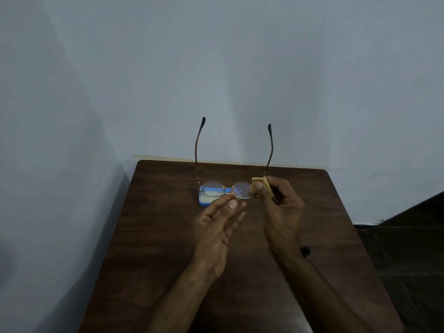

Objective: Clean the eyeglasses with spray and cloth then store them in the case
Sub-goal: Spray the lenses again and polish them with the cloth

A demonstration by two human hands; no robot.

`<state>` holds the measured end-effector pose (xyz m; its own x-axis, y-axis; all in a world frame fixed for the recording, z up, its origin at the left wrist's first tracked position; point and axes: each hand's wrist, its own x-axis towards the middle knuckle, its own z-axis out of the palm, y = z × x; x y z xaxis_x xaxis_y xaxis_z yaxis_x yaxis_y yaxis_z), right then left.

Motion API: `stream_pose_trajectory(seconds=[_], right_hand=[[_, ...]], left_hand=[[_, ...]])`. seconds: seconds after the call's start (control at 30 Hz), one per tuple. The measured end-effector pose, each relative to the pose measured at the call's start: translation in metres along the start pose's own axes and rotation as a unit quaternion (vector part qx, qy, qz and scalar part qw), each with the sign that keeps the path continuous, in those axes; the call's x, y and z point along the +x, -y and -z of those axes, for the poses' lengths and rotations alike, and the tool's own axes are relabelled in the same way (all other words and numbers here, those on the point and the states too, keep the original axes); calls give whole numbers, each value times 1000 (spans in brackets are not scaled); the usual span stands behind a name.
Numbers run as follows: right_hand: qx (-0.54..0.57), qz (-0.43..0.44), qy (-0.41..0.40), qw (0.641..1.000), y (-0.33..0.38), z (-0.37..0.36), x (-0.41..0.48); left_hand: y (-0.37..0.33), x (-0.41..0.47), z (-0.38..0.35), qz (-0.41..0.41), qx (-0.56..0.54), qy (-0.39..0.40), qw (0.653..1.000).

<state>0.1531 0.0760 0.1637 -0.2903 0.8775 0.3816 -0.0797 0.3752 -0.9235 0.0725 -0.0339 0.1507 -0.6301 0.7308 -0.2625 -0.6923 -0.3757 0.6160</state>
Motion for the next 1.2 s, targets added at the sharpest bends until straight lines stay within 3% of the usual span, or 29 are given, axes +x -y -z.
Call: stream_pose_trajectory(seconds=[0.3,0.6,0.77,0.9,1.0,1.1,1.2], right_hand=[[11,11,21,1000,2,8,-7],[34,-43,28,998,3,14,-11],[-1,-62,-60,996,11,22,-3],[37,-77,-113,990,22,36,2],[27,-68,-53,996,30,26,-9],[31,-87,37,995,27,-4,-23],[29,-143,98,984,21,-27,-24]], left_hand=[[11,3,-9,-82,43,-77,993],[16,7,-3,-134,100,-118,979],[19,13,5,-150,146,-135,968],[23,20,12,-149,167,-157,962],[28,23,14,-164,213,-159,950],[33,25,16,-179,315,-169,916],[34,23,16,-158,315,-152,923]])
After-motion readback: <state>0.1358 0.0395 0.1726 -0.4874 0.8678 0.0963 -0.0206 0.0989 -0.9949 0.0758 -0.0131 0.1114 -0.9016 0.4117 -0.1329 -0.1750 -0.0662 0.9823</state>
